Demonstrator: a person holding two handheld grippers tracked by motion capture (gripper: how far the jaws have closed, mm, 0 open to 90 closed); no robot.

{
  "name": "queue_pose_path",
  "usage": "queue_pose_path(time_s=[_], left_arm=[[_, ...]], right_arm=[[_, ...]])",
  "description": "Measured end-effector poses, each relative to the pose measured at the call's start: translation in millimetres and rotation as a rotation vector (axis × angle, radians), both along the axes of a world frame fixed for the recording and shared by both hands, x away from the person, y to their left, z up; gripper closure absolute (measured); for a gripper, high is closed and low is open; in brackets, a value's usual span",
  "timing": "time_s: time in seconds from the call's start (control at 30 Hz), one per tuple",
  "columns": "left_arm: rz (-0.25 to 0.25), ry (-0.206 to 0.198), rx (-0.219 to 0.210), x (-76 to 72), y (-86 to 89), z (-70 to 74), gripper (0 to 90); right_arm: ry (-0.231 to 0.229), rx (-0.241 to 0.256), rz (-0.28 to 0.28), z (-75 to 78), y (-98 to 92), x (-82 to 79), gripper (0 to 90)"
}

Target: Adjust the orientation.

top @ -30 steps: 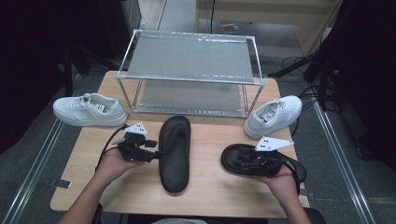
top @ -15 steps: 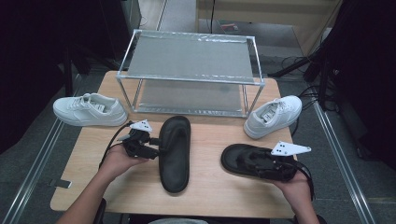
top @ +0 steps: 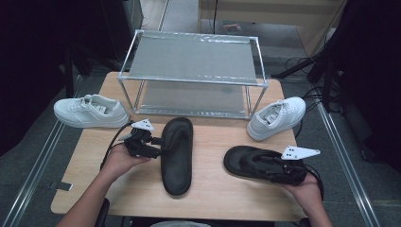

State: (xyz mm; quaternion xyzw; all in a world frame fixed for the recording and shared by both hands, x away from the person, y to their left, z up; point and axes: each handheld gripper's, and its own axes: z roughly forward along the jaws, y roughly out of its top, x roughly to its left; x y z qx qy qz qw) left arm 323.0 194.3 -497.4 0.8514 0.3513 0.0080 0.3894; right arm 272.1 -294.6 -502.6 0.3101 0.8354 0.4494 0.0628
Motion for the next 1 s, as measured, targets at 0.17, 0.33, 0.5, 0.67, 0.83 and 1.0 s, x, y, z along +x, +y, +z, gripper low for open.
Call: queue_pose_path(time_s=[0.17, 0.33, 0.5, 0.67, 0.83, 1.0], left_arm=[[0.003, 0.001, 0.005, 0.5, 0.9, -0.2, 40.3], [0.002, 0.006, 0.009, 1.0, 0.6, -1.1, 40.3], [0.005, 0.005, 0.009, 1.0, 0.8, -1.2, 40.3], [0.005, 0.017, 0.021, 1.1, -0.1, -2.4, 40.4], [0.008, 0.005, 0.017, 0.3, 1.0, -0.6, 40.3], [0.011, 0.009, 0.018, 1.4, 2.5, -0.9, 40.5]], right_arm=[[0.023, -0.040, 0.029, -5.7, 7.1, 4.1, 52.9], [0.078, -0.086, 0.069, -13.4, 16.5, 13.5, 62.0], [0.111, -0.086, 0.110, -13.7, 22.7, 20.6, 74.7], [0.134, -0.090, 0.098, -12.0, 26.3, 22.3, 76.5], [0.152, -0.095, 0.085, -8.6, 33.9, 24.5, 77.4], [0.144, -0.075, 0.071, -0.4, 42.7, 24.5, 77.5]])
